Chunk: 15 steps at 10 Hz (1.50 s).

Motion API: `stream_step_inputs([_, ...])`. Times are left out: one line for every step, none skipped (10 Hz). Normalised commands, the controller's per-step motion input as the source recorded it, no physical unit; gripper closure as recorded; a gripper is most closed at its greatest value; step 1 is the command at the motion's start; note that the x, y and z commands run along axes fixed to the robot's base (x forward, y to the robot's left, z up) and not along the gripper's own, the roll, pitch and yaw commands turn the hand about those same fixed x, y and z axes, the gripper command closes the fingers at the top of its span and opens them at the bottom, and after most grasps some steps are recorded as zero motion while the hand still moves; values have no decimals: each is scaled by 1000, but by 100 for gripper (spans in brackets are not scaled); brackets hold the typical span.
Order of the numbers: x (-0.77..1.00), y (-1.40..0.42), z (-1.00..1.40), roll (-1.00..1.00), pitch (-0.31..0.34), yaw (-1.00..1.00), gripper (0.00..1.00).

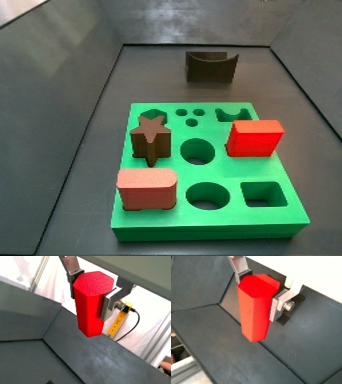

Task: Pick up the hexagon object. Move up. Place the hexagon object on the fixture. Regrasp the hexagon object. Move to above the board. Insert the hexagon object.
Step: Move to above the board.

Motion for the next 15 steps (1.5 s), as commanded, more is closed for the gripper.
stream_step_inputs([-81, 16, 673, -67, -12, -6, 100])
stream_step_inputs([-63, 10, 505, -70, -2, -12, 100])
stream_step_inputs([-43, 9, 282, -71, 14, -19, 100])
stream_step_inputs([-38, 8, 168, -72, 26, -21, 100])
stream_step_inputs([-336, -1000, 170, -1000, -59, 0, 100])
stream_step_inputs([-336, -1000, 185, -1000, -68, 1, 100])
stream_step_inputs([-354, -1000, 193, -1000, -76, -3, 100])
stream_step_inputs([-359, -1000, 185, -1000, -82, -8, 100])
stream_step_inputs([-379, -1000, 192, -1000, -94, -16, 100])
stream_step_inputs([-394, -1000, 193, -1000, -102, -21, 100])
stream_step_inputs([-410, -1000, 193, -1000, -108, -28, 100])
stream_step_inputs([-438, -1000, 200, -1000, -121, -33, 100])
stream_step_inputs([-472, -1000, 204, -1000, -136, -37, 100])
stream_step_inputs([-460, -879, 184, -1000, -157, -38, 100])
stream_step_inputs([-343, -571, 123, -955, -172, -39, 100])
